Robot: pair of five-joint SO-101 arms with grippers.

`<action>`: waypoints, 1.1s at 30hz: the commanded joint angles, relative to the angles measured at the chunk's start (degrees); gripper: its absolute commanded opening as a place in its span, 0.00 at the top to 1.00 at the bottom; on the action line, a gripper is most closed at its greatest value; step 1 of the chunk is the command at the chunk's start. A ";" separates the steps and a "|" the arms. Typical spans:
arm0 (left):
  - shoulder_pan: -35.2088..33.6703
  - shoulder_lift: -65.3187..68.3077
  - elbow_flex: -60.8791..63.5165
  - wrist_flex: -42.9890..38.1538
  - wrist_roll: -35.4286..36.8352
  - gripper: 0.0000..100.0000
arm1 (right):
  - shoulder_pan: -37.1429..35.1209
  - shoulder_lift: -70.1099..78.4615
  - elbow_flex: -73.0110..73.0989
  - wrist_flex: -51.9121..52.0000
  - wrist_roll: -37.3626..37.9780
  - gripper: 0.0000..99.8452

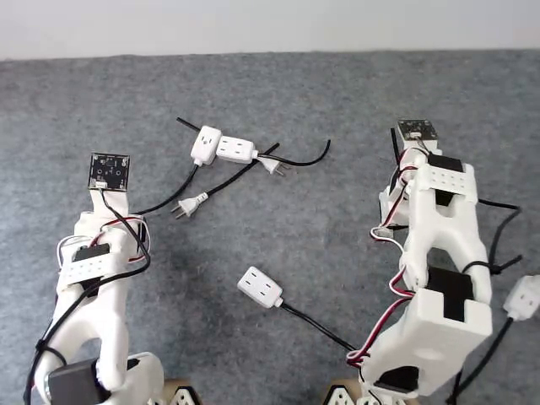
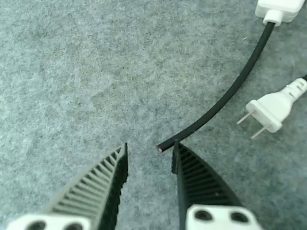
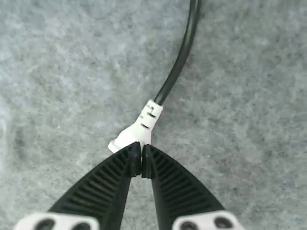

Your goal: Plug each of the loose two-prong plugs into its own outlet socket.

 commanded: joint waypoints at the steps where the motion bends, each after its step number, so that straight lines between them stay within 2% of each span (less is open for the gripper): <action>1: -0.09 -0.35 -3.12 -1.23 0.09 0.86 | 0.40 -0.31 -0.97 0.31 0.79 0.99; 11: -0.09 -0.44 -3.03 -1.14 0.09 0.86 | 0.92 5.14 -1.41 0.31 0.88 0.99; 23: -0.09 -0.44 -3.03 -1.14 0.09 0.86 | 1.27 3.12 -4.31 1.36 0.26 0.99; 33: -0.09 -0.44 -3.03 -1.14 0.09 0.86 | -1.71 1.80 -8.88 1.54 -11.52 0.99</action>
